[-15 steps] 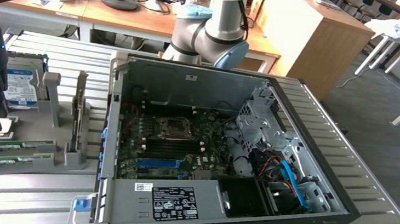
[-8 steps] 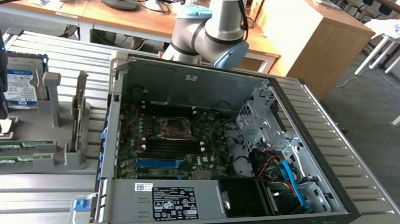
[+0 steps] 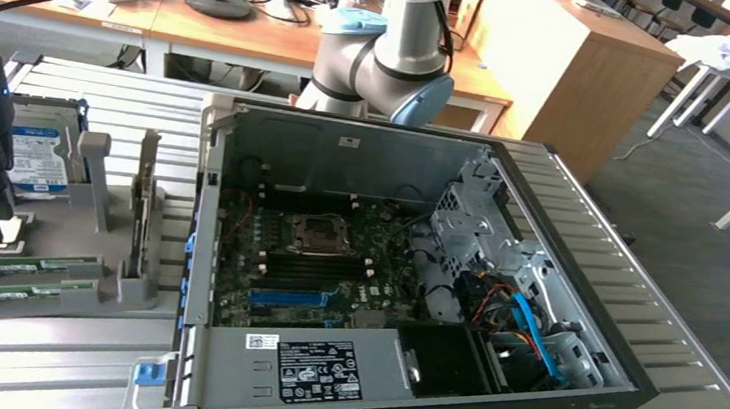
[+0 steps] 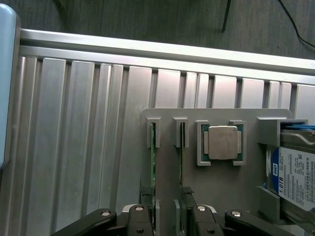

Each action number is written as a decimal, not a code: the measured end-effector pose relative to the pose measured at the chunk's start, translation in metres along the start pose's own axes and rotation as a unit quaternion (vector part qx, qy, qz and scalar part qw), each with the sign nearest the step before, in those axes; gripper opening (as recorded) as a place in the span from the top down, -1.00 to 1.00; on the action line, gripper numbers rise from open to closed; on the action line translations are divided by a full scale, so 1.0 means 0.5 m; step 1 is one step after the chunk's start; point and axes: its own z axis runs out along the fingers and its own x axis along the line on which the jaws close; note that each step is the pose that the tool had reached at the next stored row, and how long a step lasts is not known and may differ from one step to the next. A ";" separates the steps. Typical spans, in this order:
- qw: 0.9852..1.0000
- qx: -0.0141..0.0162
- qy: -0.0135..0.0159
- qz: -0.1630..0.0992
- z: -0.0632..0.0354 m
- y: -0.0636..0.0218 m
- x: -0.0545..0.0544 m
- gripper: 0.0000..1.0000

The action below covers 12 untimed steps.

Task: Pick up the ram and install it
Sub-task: 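Pick up the ram and move it above insertion slot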

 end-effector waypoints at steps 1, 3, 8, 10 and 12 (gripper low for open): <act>1.000 0.000 0.000 0.000 0.001 0.000 0.000 0.29; 1.000 0.000 0.000 0.000 0.002 0.000 0.000 0.29; 1.000 0.000 0.000 0.000 0.006 0.000 0.000 0.29; 1.000 0.000 0.000 0.000 0.007 0.000 0.000 0.29; 1.000 0.000 0.000 0.000 0.008 0.000 0.000 0.29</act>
